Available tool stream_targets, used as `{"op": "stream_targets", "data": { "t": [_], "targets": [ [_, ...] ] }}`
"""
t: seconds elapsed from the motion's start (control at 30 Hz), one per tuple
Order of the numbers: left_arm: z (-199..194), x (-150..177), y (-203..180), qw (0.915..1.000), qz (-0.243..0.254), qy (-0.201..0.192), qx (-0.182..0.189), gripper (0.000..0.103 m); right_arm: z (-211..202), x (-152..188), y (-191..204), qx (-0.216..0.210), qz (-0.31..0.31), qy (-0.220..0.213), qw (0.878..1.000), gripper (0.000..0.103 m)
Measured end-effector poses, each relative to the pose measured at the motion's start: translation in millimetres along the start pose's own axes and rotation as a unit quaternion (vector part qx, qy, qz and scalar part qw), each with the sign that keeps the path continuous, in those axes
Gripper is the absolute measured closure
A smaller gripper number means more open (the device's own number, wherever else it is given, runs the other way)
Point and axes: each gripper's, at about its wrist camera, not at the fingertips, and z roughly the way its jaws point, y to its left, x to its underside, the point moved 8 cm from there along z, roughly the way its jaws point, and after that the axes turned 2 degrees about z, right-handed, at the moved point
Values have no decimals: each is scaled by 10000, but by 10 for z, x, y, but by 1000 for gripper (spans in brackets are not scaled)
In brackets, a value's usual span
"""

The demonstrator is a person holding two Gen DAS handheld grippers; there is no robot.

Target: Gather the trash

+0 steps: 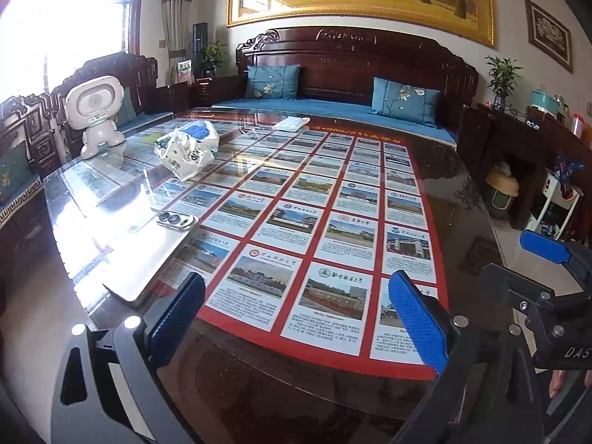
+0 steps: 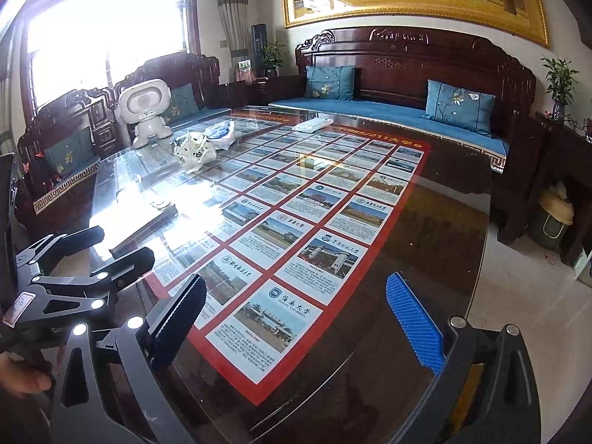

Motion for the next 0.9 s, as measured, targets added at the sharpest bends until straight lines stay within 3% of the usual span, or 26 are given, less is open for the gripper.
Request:
{"op": "stream_targets", "data": {
  "t": [0.1,0.37,0.7,0.9],
  "targets": [
    [-43,-35,42,9996,114,-60,-241,4,33,-2,24,19,-60,50,10000,9],
    [-64,-108,85,9990,76,-44,-443,4,41,3,-39,8,99,65,9999,9],
    [-118,-189,53,9997,-159,-107,-167,4,50,30,-50,-87,132,142,9998,9],
    [-53,-170,58,9995,-185,-8,-266,4,67,37,-38,-81,123,154,9998,9]
  ]
}}
